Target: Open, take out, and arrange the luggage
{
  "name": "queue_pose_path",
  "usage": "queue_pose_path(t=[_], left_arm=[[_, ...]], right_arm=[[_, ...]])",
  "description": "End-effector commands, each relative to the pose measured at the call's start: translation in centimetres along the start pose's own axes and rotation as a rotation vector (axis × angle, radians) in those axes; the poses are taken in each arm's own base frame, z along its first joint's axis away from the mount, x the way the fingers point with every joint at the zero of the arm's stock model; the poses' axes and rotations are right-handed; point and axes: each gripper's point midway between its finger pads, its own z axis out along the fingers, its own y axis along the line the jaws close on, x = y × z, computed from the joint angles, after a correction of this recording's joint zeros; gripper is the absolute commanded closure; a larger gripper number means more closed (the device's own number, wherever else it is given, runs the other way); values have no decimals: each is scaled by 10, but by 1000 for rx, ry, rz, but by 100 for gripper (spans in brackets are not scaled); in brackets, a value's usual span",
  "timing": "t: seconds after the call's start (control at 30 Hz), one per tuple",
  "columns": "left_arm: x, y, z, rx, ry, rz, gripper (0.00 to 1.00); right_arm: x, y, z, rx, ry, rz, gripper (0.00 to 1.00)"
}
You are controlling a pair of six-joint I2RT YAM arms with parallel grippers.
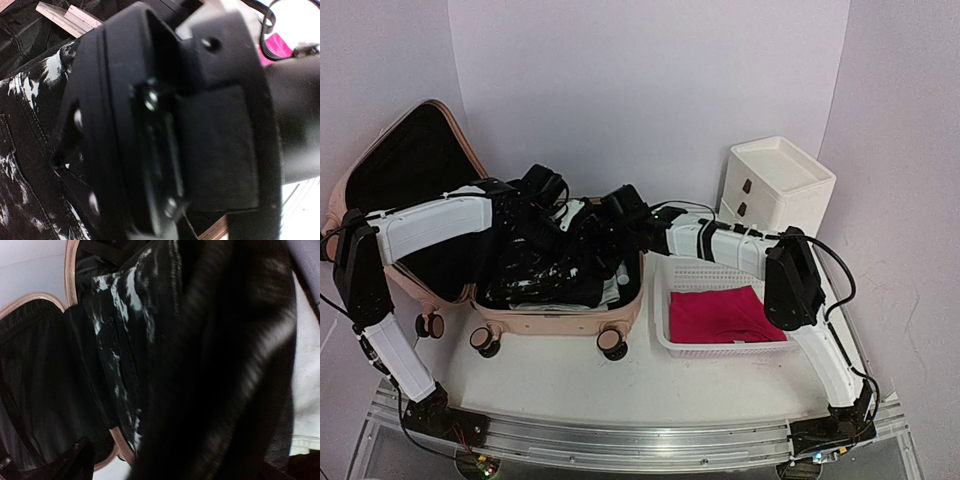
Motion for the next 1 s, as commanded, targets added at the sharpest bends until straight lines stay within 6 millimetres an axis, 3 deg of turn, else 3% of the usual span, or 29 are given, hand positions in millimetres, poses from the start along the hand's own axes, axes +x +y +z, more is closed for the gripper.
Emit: queue_pose_path(t=[0.0, 0.2, 0.27, 0.33, 0.4, 0.5, 0.67, 0.77, 0.87, 0.97], left_arm=[[-22, -24, -24, 91, -105, 33, 100], [-21, -25, -32, 87, -122, 42, 96], [-22, -24, -39, 78, -139, 47, 85], [-21, -19, -48, 50, -149, 41, 66], [-20, -19, -64, 49, -166, 44, 53], [-21, -16, -99, 20, -215, 56, 38], [-30, -3, -175, -122, -372, 84, 25], [-38, 10, -215, -235, -472, 103, 22], [-45, 18, -238, -310, -534, 120, 21], [-48, 19, -243, -329, -565, 136, 20]], right_arm=[[0, 33, 2, -108, -15, 29, 22], [-4, 28, 10, -133, -39, 73, 42], [-5, 27, 14, -147, -37, 81, 58], [-4, 30, 17, -171, -29, 71, 77], [-3, 32, 17, -189, -27, 57, 90], [-3, 38, 13, -212, -26, 20, 100], [1, 59, -1, -262, -23, -80, 100], [6, 87, -18, -325, -13, -178, 100], [15, 110, -38, -377, 6, -268, 100], [25, 125, -65, -387, 13, -379, 100]])
